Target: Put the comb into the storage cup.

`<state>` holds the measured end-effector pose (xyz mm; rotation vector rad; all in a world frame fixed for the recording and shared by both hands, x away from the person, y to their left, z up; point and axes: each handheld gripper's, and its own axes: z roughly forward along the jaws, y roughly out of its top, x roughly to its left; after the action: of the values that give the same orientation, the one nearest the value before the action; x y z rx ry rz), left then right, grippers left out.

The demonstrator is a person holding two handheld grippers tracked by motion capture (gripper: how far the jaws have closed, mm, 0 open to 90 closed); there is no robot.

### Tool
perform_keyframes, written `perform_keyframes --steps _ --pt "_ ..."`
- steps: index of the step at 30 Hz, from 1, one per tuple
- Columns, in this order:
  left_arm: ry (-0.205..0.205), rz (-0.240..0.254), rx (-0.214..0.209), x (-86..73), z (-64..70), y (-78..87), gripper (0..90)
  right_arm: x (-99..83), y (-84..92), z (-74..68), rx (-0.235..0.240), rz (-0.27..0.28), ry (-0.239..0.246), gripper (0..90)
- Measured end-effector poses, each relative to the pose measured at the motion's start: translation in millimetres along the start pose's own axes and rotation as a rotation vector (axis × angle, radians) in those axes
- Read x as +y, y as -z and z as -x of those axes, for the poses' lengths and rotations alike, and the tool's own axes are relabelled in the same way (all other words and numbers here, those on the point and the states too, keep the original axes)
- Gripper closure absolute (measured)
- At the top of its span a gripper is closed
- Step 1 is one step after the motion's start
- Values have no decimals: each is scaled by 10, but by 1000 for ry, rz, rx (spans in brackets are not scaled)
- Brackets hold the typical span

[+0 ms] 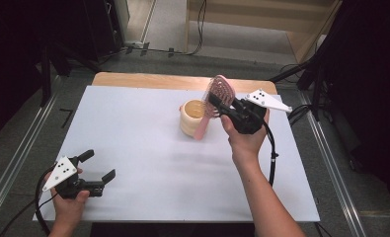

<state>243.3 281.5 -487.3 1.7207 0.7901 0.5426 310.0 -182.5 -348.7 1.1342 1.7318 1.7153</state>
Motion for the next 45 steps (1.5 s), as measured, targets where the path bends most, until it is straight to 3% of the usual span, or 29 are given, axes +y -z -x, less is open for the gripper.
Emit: perform_keyframes --steps 45 --pt "1 10 5 -2 1 13 0 319 -369 186 -50 25 -1 619"
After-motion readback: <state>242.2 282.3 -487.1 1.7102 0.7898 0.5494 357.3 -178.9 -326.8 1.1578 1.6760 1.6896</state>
